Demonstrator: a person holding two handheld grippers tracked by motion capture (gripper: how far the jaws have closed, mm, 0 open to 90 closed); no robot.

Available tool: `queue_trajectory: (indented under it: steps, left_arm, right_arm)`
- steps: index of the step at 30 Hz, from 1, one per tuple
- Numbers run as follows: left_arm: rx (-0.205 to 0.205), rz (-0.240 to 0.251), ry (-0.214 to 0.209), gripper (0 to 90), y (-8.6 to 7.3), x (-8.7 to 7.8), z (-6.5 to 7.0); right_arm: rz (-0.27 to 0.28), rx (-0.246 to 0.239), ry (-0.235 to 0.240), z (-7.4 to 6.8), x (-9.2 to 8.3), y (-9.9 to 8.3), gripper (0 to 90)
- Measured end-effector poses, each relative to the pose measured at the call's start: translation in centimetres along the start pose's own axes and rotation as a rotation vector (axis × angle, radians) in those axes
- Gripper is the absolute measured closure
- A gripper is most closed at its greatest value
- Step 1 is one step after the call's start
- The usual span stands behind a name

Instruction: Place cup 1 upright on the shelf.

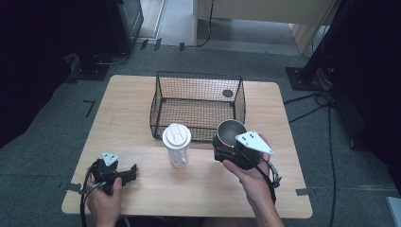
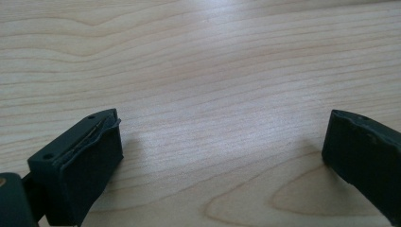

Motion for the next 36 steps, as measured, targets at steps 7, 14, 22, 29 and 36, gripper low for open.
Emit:
queue_trajectory:
  steps: [7, 14, 22, 29, 36]
  left_arm:
    - [0.001, 0.001, 0.000, 0.0, 0.0, 0.0, 0.0]
    - [0.001, 0.001, 0.001, 0.0, 0.0, 0.0, 0.0]
    - [0.001, 0.001, 0.000, 0.0, 0.0, 0.0, 0.0]
    - [0.001, 0.002, 0.001, 0.0, 0.0, 0.0, 0.0]
    - [0.001, 0.002, 0.000, 0.0, 0.0, 0.0, 0.0]
  right_arm:
    - [0.025, 0.007, 0.005, 0.3, 1.3, 1.4, 7.0]
    - [0.057, 0.018, -0.004, 0.4, 2.5, 2.9, 6.9]
    - [0.073, 0.013, -0.007, 0.6, 4.0, 4.1, 6.9]
    - [0.084, 0.008, -0.031, 0.9, 5.6, 4.6, 6.8]
    - [0.093, 0.007, -0.045, 1.0, 7.4, 5.1, 6.8]
Point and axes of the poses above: each handheld gripper's, and its own axes: x roughly forward along the jaws, y roughly out of its top, z roughly to its right, the point moved 6 cm from there along x, roughly forward along the jaws, and after that the axes turned 5 degrees about z, right-handed, at the moved point
